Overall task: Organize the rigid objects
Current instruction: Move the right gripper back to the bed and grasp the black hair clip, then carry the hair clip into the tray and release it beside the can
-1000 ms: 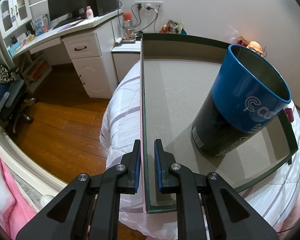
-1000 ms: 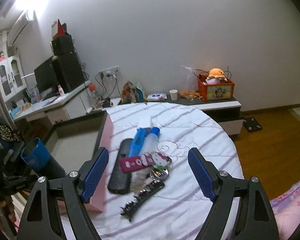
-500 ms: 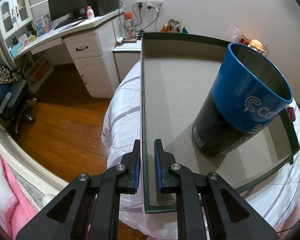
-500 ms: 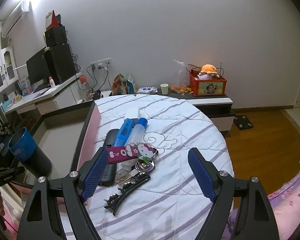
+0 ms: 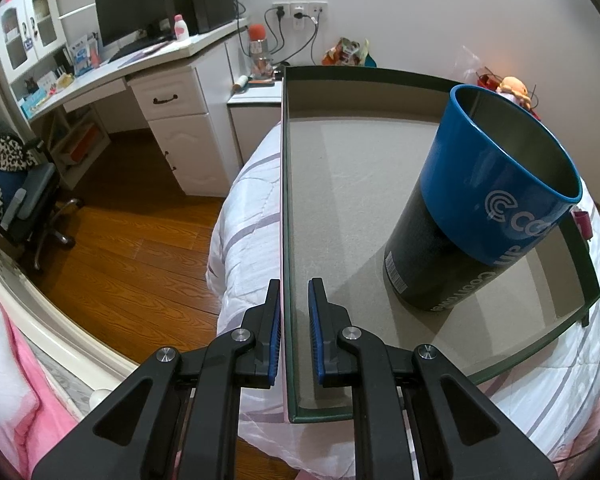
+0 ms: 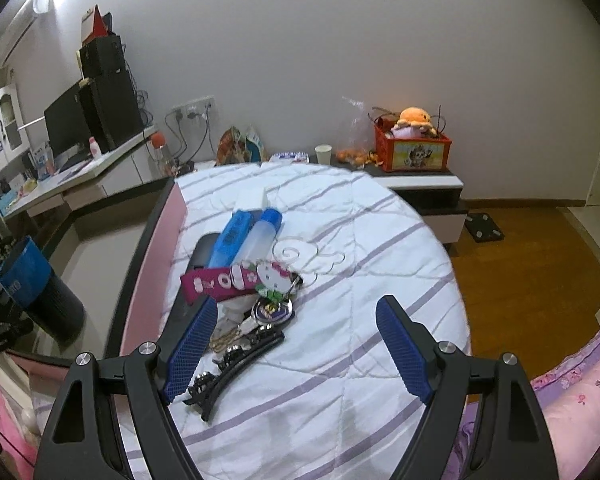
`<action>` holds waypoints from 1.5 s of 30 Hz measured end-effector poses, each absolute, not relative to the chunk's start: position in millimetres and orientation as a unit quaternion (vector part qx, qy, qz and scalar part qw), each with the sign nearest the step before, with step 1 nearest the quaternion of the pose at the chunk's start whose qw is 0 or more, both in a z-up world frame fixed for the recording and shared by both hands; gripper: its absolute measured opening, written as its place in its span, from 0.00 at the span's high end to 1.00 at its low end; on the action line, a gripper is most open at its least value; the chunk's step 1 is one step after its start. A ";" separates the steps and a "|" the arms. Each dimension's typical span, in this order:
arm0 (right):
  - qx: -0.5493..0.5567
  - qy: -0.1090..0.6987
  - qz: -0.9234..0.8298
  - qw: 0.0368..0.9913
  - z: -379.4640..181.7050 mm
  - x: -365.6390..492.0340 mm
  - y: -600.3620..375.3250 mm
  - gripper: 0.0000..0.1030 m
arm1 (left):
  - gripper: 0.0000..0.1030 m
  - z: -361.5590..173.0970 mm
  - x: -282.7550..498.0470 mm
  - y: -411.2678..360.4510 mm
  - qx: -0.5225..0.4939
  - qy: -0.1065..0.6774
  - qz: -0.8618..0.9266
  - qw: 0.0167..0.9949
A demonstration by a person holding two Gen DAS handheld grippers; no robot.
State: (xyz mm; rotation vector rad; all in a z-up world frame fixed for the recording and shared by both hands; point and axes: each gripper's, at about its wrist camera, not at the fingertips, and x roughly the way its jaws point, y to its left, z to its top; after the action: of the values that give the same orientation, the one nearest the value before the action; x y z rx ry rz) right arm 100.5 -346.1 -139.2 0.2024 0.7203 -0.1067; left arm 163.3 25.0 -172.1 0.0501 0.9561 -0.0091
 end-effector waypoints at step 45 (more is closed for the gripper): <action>0.125 0.383 0.016 0.915 -175.7 88.5 -347.5 0.75 | 0.89 -170.8 161.8 21.4 0.023 0.459 -0.006 0.888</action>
State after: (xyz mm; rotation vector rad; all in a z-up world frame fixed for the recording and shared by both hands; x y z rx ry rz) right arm 88.5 -347.5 -175.7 0.2582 0.7884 0.0338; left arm 161.8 21.4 -170.8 0.0481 0.9535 -0.0133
